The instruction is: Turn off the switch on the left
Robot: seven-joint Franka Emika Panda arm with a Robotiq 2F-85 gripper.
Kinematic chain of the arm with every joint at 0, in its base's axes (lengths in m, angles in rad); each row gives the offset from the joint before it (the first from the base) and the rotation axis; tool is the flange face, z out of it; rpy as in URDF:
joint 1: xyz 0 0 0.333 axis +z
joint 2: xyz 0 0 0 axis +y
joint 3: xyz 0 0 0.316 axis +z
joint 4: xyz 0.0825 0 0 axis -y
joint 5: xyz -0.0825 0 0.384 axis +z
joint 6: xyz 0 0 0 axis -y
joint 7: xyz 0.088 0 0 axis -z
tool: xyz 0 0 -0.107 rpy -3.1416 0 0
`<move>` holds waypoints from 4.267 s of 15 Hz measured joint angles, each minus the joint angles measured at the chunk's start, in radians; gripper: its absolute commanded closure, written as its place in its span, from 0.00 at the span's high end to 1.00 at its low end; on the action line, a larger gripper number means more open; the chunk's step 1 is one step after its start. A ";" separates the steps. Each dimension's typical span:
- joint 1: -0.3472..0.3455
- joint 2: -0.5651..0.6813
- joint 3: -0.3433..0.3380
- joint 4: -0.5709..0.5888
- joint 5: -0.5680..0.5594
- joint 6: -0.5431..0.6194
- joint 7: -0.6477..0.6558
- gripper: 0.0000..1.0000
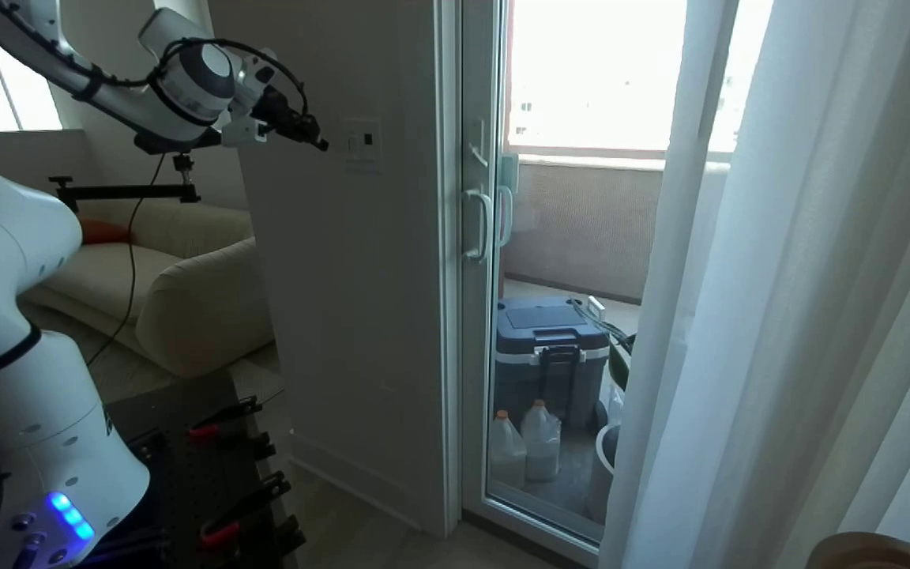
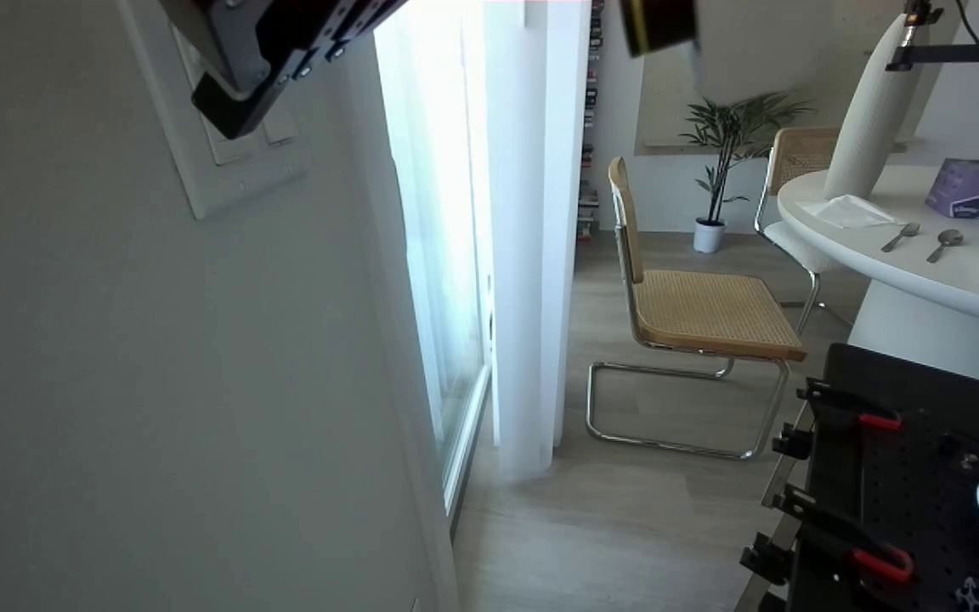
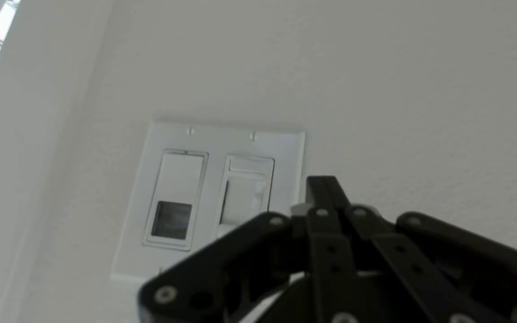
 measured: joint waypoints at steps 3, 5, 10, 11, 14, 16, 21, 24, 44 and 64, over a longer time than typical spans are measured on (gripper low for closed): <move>-0.079 -0.015 0.049 0.030 0.000 -0.010 0.000 0.00; -0.122 -0.028 0.069 0.044 0.000 -0.026 0.000 0.00; -0.192 -0.046 0.107 0.058 0.037 -0.080 -0.039 0.00; -0.201 -0.045 0.114 0.061 0.041 -0.096 -0.042 0.00; -0.223 -0.042 0.135 0.077 0.042 -0.141 -0.043 0.00; -0.232 -0.036 0.146 0.089 0.043 -0.161 -0.043 0.00; -0.232 0.007 0.166 0.126 0.043 -0.207 -0.057 0.00; -0.232 0.036 0.168 0.141 0.043 -0.208 -0.079 0.00; -0.328 0.022 0.276 0.210 0.026 -0.298 -0.083 0.00; -0.359 0.014 0.286 0.234 0.033 -0.360 -0.084 0.00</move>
